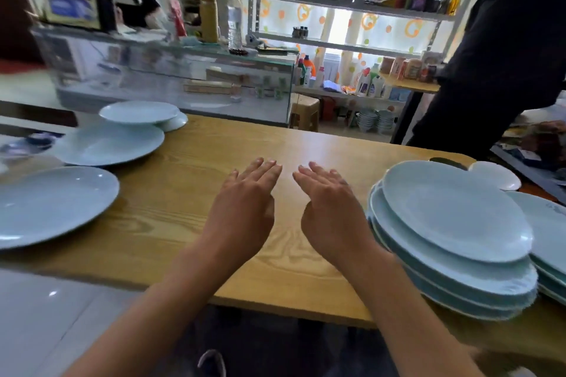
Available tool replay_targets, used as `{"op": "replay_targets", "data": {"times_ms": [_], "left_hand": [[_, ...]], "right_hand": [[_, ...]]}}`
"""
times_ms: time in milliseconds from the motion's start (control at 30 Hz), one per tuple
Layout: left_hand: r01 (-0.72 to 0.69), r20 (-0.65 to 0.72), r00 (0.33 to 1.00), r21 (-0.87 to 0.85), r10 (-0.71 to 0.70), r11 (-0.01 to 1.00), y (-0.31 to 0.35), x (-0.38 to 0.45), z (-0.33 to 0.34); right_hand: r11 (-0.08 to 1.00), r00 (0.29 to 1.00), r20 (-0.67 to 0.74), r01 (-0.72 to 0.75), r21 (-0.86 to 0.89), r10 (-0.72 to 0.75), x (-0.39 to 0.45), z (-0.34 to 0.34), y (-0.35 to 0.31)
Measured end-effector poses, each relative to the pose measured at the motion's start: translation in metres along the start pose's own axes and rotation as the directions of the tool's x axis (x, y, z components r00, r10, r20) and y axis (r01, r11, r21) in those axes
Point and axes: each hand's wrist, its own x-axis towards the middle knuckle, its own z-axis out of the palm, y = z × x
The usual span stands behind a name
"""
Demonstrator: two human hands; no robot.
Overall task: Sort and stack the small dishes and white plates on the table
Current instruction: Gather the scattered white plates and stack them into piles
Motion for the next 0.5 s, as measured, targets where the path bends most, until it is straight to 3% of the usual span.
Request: {"op": "replay_targets", "data": {"times_ms": [133, 267, 500], "left_hand": [[0.183, -0.01, 0.983, 0.038, -0.183, 0.982, -0.058, -0.029, -0.019], [0.4, -0.051, 0.916, 0.07, -0.398, 0.914, -0.107, -0.059, -0.044], [0.664, -0.205, 0.742, 0.352, -0.638, 0.659, -0.188, -0.104, -0.077]], "right_hand": [[0.993, 0.993, 0.093, 0.065, 0.096, -0.074, 0.015, 0.04, -0.038], [0.975, 0.976, 0.152, 0.128, 0.179, -0.156, 0.026, 0.079, -0.081], [0.938, 0.946, 0.222, 0.162, 0.308, -0.236, 0.035, 0.118, -0.14]]}}
